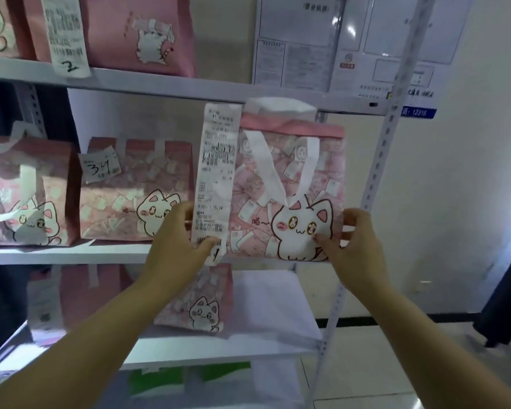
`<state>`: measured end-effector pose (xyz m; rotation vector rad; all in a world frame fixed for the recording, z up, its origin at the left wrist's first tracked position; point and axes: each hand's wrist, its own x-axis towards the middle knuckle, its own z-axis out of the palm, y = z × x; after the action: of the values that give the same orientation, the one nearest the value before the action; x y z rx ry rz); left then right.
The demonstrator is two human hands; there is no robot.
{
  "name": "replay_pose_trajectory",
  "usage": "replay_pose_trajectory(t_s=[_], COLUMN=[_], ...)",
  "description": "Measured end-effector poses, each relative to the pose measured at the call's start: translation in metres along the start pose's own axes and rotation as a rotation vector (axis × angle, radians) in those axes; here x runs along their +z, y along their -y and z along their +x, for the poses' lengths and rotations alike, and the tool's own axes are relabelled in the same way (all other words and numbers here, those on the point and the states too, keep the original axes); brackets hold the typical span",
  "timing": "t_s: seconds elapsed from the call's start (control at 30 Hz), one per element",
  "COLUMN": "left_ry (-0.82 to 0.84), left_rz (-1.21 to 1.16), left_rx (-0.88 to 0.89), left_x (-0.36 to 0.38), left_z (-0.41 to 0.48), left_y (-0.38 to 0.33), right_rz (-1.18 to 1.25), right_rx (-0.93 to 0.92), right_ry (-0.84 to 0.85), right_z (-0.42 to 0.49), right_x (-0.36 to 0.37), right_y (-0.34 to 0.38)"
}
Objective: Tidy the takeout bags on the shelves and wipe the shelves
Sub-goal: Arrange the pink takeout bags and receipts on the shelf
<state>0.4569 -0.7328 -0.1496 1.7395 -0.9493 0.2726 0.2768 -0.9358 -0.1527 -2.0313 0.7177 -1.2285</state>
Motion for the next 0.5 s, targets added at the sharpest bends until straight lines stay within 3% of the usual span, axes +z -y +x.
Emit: replay_pose_trajectory(t_s=[0.3, 0.5], left_ry=[0.058, 0.003], left_rz=[0.200, 0.256], left_rx=[-0.127, -0.194], left_x=[0.054, 0.077], left_z=[0.046, 0.064], left_y=[0.072, 0.105], right_rz=[0.019, 0.001], right_rx=[0.181, 0.231], right_ry=[0.111, 0.195], right_z=[0.053, 0.084], right_x=[0.067, 0.109], right_y=[-0.061, -0.089])
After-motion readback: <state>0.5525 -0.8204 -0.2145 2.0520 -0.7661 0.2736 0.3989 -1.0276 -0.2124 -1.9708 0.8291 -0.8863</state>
